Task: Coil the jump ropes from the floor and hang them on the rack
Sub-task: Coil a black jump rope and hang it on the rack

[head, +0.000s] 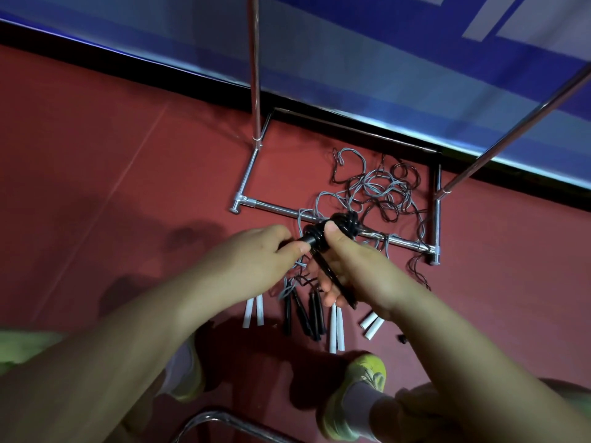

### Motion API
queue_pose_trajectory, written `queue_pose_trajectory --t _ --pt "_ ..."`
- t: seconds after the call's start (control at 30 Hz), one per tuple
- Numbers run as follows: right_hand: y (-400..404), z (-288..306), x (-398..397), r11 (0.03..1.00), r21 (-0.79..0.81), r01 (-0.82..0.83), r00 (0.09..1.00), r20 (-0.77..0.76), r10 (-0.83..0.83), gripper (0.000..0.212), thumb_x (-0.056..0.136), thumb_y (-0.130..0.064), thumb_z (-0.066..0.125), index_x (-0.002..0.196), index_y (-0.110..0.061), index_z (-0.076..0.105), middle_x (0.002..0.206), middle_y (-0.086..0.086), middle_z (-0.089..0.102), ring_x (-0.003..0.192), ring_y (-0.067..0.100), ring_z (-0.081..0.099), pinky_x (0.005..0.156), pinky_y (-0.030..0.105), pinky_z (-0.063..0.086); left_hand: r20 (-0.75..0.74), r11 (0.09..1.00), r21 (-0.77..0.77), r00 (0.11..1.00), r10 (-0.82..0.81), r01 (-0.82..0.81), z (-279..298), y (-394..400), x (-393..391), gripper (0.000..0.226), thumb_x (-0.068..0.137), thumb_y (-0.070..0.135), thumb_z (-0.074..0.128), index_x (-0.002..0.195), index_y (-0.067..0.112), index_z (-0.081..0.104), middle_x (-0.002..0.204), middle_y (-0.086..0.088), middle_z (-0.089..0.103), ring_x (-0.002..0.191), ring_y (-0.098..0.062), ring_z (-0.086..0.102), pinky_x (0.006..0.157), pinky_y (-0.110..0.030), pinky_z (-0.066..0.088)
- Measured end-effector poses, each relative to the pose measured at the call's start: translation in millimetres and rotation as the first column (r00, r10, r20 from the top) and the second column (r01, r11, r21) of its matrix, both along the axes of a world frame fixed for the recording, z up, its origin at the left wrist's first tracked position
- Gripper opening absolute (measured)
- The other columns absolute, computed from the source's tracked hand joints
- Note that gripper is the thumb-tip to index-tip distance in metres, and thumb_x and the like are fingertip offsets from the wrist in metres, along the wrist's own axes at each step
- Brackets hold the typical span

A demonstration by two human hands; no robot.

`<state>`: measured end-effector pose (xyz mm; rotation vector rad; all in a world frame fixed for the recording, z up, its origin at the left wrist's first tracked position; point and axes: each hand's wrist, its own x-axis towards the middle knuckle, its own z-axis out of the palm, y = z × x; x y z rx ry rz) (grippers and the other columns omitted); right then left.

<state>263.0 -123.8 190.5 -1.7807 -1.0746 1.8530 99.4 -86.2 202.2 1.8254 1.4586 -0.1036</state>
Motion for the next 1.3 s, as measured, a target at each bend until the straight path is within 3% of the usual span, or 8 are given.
queue_pose_trajectory --t 0.17,0.3,0.43,0.57,0.8,0.93,1.1,1.3 --pt "-1.3 1.2 1.8 0.994 0.079 0.078 0.996 -0.05 -0.074 0.057 0.097 -0.056 0.033 0.084 -0.008 0.063 0.056 0.006 0.05 0.048 0.021 0.047 0.047 0.024 0.036 0.069 1.0 -0.014 0.997 0.027 -0.026 3.3 -3.8 1.4 0.028 0.088 0.057 0.043 0.083 0.031 0.052 0.076 0.008 0.057 0.072 -0.009 0.055 0.063 -0.031 0.04" --pt "0.4 -1.0 0.5 0.975 0.199 0.102 0.995 -0.035 -0.097 0.061 0.081 -0.055 0.037 0.076 0.002 0.057 0.052 0.005 0.047 0.047 0.018 0.043 0.052 0.028 0.034 0.272 0.943 -0.299 0.934 0.232 -0.147 5.0 -5.7 1.7 0.024 0.084 0.048 0.059 0.084 0.025 0.061 0.075 0.009 0.064 0.074 -0.011 0.062 0.075 -0.029 0.046" --pt "-1.3 4.7 0.0 0.954 0.226 0.195 0.975 -0.147 -0.165 0.051 0.084 -0.052 0.04 0.077 -0.003 0.054 0.055 0.003 0.046 0.048 0.01 0.038 0.046 0.019 0.031 0.446 0.684 -0.728 0.794 0.413 0.053 8.7 -11.7 1.7 0.036 0.07 0.041 0.068 0.093 0.013 0.068 0.083 -0.005 0.074 0.078 -0.018 0.07 0.097 -0.043 0.047" --pt "-2.2 6.2 5.3 0.943 0.214 0.256 0.953 -0.221 -0.208 0.041 0.081 -0.046 0.038 0.068 -0.017 0.063 0.047 -0.006 0.051 0.05 0.012 0.048 0.046 0.016 0.039 0.464 0.298 -0.869 0.439 0.769 0.396 -5.1 -27.4 1.4 0.066 0.058 0.052 0.08 0.103 0.003 0.072 0.099 -0.019 0.071 0.09 -0.031 0.069 0.088 -0.046 0.051" --pt "-5.9 9.6 6.5 0.934 0.319 0.164 0.952 -0.299 -0.066 0.04 0.074 -0.05 0.043 0.066 -0.021 0.07 0.054 -0.004 0.051 0.053 0.006 0.047 0.052 0.014 0.038 0.456 0.206 -0.753 0.271 0.848 0.624 -5.4 -32.5 3.2 0.052 0.081 0.051 0.064 0.102 0.004 0.064 0.07 -0.002 0.058 0.065 -0.017 0.058 0.075 -0.035 0.051" --pt "-5.3 8.5 14.1 0.927 0.371 0.055 0.978 -0.206 0.025 0.062 0.075 -0.061 0.04 0.081 -0.002 0.057 0.069 0.003 0.048 0.067 0.012 0.043 0.061 0.021 0.039 0.436 0.327 -0.894 0.423 0.794 0.306 14.5 -21.5 7.1 0.051 0.075 0.058 0.063 0.069 0.007 0.065 0.047 0.001 0.047 0.039 -0.013 0.045 0.047 -0.022 0.04" --pt "-1.6 8.8 14.4 0.896 0.415 -0.156 0.987 0.089 0.13 0.079 0.083 -0.072 0.029 0.091 0.001 0.057 0.07 0.018 0.047 0.065 0.013 0.04 0.063 0.031 0.032 0.421 0.634 -0.757 0.624 0.658 -0.158 12.5 -15.3 7.4 0.047 0.07 0.058 0.05 0.071 0.011 0.056 0.043 0.003 0.038 0.035 -0.012 0.034 0.044 -0.021 0.03" --pt "2.0 13.1 16.4 0.915 0.347 -0.205 0.971 0.188 0.146 0.046 0.101 -0.043 0.033 0.065 -0.022 0.054 0.057 -0.006 0.047 0.053 0.009 0.042 0.061 0.03 0.037 0.464 0.828 -0.493 0.725 0.509 -0.266 -0.8 -12.0 8.2 0.045 0.095 0.042 0.044 0.061 0.015 0.06 0.042 0.003 0.044 0.034 -0.012 0.039 0.039 -0.016 0.03"
